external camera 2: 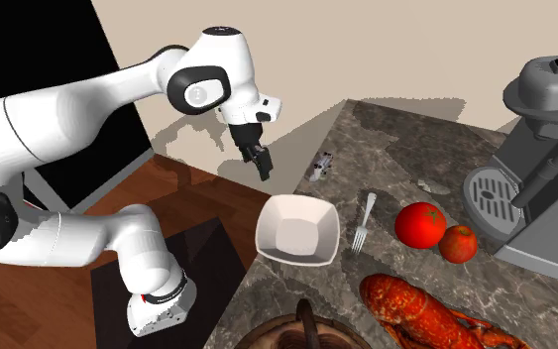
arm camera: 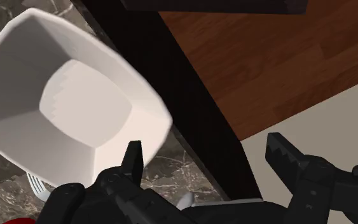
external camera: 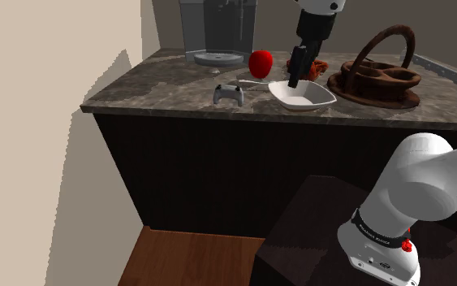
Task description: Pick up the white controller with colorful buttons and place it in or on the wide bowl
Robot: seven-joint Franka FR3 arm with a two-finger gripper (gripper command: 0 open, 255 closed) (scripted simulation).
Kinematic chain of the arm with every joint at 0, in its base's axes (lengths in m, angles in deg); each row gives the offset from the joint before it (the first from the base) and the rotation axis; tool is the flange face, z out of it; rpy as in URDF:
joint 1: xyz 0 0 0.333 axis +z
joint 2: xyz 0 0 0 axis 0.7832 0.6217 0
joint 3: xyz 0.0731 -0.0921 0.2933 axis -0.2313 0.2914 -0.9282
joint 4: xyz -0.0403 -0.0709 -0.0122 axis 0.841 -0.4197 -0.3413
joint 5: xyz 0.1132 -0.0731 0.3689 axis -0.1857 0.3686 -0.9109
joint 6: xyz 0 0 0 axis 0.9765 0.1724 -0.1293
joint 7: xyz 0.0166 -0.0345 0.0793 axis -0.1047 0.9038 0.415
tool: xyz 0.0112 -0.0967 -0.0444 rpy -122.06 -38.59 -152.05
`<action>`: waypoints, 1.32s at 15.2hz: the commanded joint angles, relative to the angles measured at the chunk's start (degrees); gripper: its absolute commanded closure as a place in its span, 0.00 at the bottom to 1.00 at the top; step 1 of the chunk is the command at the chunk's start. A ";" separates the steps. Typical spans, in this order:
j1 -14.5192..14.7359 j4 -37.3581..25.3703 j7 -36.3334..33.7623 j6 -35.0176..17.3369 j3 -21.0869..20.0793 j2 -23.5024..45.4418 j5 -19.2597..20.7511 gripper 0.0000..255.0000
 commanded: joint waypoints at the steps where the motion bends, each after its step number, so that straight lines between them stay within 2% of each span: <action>1: 0.00 0.00 0.00 0.00 0.00 0.00 0.00 0.00; 11: 1.29 -13.41 5.79 -7.81 0.58 23.43 1.55 0.00; 20: 2.30 -31.75 10.47 -8.79 -0.16 44.76 2.77 0.00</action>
